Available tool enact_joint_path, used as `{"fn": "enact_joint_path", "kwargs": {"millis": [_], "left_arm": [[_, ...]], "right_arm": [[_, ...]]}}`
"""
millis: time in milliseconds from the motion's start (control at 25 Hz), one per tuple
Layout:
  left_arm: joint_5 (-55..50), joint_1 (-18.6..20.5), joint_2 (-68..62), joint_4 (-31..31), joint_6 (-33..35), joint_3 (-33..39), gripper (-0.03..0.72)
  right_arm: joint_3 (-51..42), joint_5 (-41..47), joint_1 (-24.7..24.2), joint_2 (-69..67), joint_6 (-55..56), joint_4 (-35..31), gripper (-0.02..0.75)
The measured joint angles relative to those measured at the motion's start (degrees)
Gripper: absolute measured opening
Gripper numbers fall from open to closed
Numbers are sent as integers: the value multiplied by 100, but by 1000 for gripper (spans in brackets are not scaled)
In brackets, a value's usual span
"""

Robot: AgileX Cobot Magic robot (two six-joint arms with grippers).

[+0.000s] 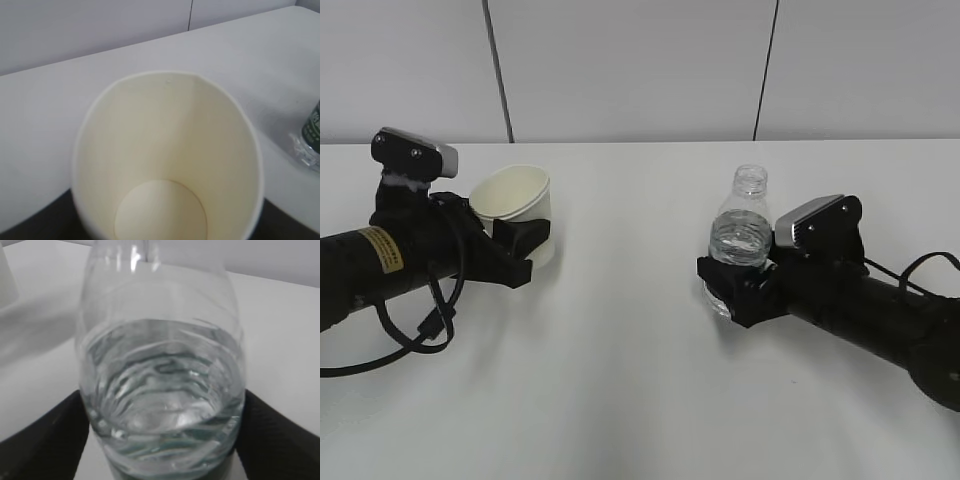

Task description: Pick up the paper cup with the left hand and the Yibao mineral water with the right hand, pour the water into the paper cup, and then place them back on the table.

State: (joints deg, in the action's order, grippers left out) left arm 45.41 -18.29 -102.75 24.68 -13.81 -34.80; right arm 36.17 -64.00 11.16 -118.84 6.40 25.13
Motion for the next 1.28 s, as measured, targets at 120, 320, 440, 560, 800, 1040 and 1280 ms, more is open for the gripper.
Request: {"fn": "enact_joint_path", "kwargs": {"millis": [120, 320, 440, 560, 800, 1040, 1280], "left_arm": [[0, 0, 0, 6, 0, 0, 412], [0, 0, 0, 10, 0, 0, 412], [0, 0, 0, 17, 0, 0, 412], [0, 0, 0, 69, -5, 0, 412], [-47, 0, 0, 558, -289, 0, 412], [-52, 0, 0, 719, -349, 0, 412], [-64, 0, 0, 829, -413, 0, 412]], "right_arm": [[135, -10, 65, -163, 0, -107, 641], [355, -10, 65, -307, 0, -135, 554], [455, -10, 65, -345, -10, -135, 503], [460, -31, 65, -366, -10, -139, 497], [460, 31, 72, -320, -10, -139, 493], [542, 284, 72, -163, -10, -120, 487], [680, 323, 72, -109, -10, 59, 478]]}}
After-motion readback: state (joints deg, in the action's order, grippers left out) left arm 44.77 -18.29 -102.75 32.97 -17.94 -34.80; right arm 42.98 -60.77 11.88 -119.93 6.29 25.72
